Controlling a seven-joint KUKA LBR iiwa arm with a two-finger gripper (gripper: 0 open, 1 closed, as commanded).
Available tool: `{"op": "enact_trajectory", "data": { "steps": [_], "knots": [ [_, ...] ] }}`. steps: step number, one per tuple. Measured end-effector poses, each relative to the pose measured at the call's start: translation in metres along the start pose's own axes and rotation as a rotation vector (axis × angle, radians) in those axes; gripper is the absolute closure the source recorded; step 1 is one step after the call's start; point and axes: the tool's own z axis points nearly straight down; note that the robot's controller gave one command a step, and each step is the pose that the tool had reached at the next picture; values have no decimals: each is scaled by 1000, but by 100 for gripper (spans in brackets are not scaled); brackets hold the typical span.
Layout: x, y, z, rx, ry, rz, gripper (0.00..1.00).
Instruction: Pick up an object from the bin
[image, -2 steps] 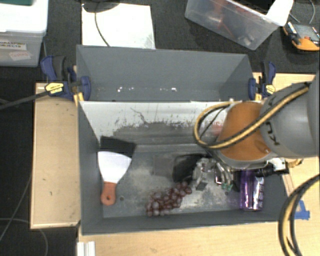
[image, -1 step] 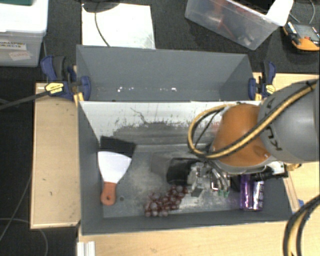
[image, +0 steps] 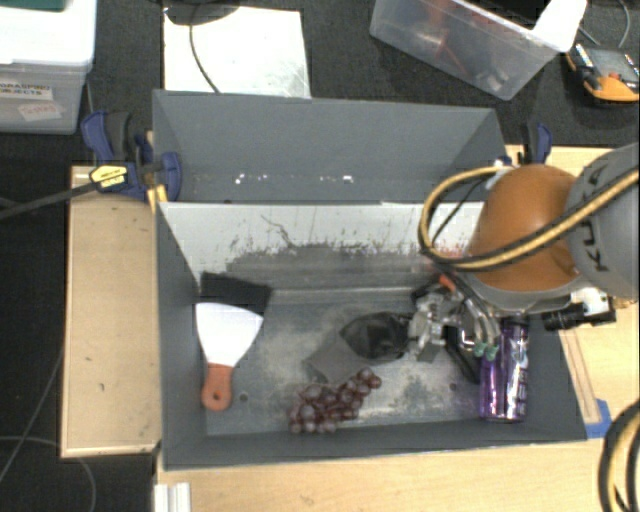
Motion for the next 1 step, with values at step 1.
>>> {"op": "enact_trajectory", "data": {
  "steps": [1],
  "knots": [
    [42, 37, 30, -4, 5, -20, 100]
  ]
}}
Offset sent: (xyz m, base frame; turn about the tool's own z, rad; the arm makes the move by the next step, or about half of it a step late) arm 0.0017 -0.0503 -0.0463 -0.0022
